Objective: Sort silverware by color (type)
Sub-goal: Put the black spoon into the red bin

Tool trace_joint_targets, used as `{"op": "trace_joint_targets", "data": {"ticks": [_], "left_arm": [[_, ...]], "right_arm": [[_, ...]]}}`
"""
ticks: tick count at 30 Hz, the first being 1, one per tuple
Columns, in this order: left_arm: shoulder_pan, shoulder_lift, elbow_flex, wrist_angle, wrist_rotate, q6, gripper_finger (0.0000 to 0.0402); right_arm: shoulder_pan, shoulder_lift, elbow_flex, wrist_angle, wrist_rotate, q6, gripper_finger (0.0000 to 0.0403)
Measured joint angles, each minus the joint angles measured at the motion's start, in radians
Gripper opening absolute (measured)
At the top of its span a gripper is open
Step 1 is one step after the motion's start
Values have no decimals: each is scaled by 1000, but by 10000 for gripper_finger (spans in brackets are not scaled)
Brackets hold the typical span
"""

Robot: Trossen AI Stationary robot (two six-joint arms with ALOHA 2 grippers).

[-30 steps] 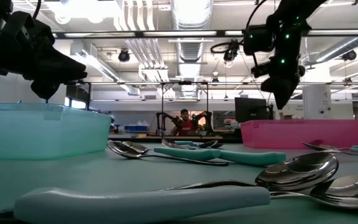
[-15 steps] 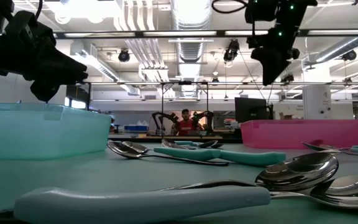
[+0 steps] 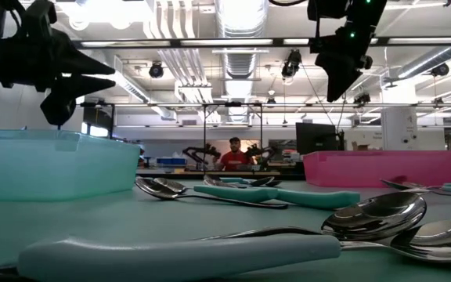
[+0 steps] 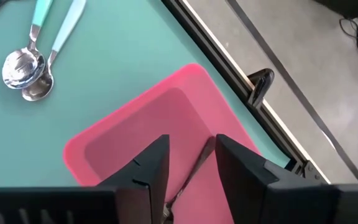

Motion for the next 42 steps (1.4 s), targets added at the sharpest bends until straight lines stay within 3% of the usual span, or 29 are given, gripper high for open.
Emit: {"op": "trace_joint_targets", "data": {"ticks": [6,11,14,19,24,30,42], "left_arm": [[0,31,0,16,46,46,87],[2,52,0,134,-46,238,87],[9,61,0,179,-89,236,87],[12,60,0,182,0,229,87],[57,60,36,116,10,169,87],[161,108,194,-217,72,149,101],[345,344,552,-1170,96,-81,159]], "right_arm": [[0,0,-1,0,0,-1,118],[0,0,-1,0,0,0,118],[0,0,-1,0,0,2,118],[0,0,-2,0,0,9,119],[0,0,-2,2,1,18,120],[0,0,-2,6,7,37,133],[0,2,-2,9,8,35,140]]}}
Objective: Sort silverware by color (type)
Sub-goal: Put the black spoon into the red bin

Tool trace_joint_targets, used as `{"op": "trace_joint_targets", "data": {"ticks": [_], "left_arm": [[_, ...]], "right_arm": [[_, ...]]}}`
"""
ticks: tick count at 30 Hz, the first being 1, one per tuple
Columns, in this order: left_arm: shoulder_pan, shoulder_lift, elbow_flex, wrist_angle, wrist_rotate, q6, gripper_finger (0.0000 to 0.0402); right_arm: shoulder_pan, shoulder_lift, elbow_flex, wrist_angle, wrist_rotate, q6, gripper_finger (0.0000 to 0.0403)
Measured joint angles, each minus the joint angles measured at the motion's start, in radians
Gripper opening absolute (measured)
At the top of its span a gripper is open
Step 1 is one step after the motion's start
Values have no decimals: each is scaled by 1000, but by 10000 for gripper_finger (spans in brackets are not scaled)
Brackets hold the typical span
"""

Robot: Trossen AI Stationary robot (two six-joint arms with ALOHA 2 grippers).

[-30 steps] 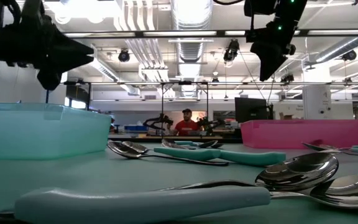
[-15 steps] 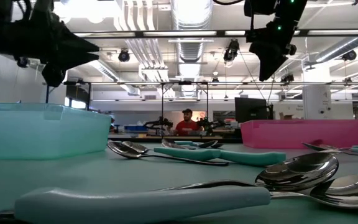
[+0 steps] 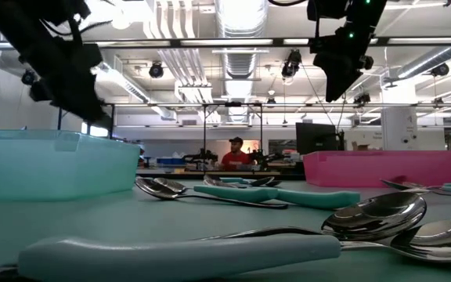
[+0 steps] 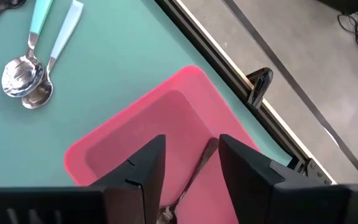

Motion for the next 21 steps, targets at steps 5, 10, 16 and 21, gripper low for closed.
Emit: {"op": "trace_joint_targets", "data": {"ticks": [5,10,16,21], "left_arm": [[122,93,32,-150,26,-48,160],[267,185,4,-108,112,34,160],[435,281,-8,-35,126,163,160],[543,340,-9,61,167,282,160]], "right_arm": [[0,0,0,0,0,-1,137],[0,0,0,0,1,-2,141],[0,0,0,0,1,-2,136],[0,0,0,0,1,-2,132]]}}
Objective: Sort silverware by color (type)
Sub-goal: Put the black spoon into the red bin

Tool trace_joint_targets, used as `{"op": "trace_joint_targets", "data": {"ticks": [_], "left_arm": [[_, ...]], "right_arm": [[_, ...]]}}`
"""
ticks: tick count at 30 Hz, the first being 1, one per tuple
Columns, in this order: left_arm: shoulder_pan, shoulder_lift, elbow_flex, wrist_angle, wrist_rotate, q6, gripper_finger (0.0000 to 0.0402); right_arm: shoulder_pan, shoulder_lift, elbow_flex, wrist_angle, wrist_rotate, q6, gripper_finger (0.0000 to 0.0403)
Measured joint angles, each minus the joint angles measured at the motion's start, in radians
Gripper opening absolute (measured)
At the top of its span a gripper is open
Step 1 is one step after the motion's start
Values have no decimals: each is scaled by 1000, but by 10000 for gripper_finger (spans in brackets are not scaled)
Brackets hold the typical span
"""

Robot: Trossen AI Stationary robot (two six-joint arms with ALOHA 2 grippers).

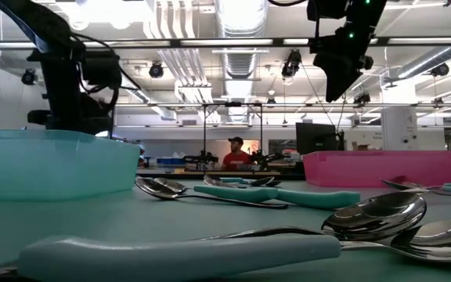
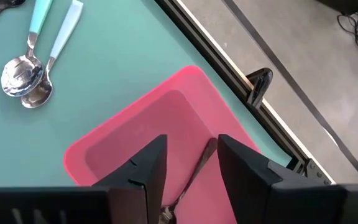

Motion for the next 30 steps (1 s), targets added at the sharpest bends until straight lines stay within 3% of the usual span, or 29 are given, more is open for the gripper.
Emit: {"op": "trace_joint_targets", "data": {"ticks": [15,20,26,30], "left_arm": [[94,243,0,79,49,124,153],[96,271,11,74,64,138,105],[102,245,13,83,92,137,16],[102,224,28,77,85,138,9]], "right_arm": [[0,0,-54,2,0,3,139],[0,0,-62,7,0,3,132],[0,0,-62,10,0,19,125],[0,0,-62,11,0,21,127]]}}
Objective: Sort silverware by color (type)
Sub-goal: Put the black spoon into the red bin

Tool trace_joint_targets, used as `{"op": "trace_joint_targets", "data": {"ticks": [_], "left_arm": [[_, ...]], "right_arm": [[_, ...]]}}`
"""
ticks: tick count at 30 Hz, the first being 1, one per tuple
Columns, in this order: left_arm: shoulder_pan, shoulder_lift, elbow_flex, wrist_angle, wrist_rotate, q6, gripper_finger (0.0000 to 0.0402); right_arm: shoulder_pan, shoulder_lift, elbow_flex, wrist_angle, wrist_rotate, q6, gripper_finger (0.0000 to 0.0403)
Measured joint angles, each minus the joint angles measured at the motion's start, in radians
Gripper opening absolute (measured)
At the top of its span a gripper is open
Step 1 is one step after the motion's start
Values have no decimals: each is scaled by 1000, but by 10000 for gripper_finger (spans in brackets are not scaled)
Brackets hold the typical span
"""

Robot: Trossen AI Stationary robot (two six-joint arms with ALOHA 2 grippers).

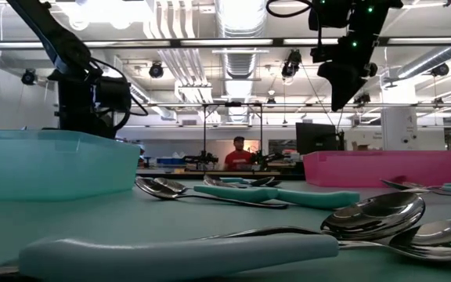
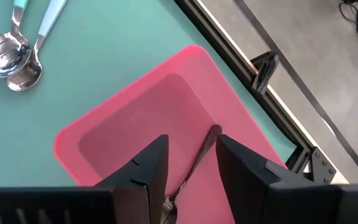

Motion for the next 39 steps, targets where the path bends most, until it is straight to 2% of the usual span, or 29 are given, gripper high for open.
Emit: {"op": "trace_joint_targets", "data": {"ticks": [3,11,15,18,21,24,27,31,35,39], "left_arm": [[3,-20,25,21,-40,7,4],[1,-79,146,3,-30,60,2],[-21,-96,213,62,40,61,1],[-52,-96,221,219,131,61,1],[-99,-96,194,493,252,61,1],[-147,-96,151,749,320,53,1],[-206,-97,101,992,322,29,0],[-282,-88,49,1207,292,-18,0],[-347,-41,33,1361,262,-56,0],[-392,32,66,1411,263,-58,0]], "right_arm": [[0,0,0,2,0,1,128],[0,0,0,30,-3,11,121],[0,0,-20,134,-59,12,123],[1,0,-67,275,-114,-2,125],[0,0,-133,442,-139,-21,124],[0,0,-198,639,-183,-19,123],[0,0,-265,880,-292,-10,126],[3,10,-338,1163,-446,43,132],[12,48,-359,1270,-499,64,143],[35,100,-336,1283,-507,65,159]]}}
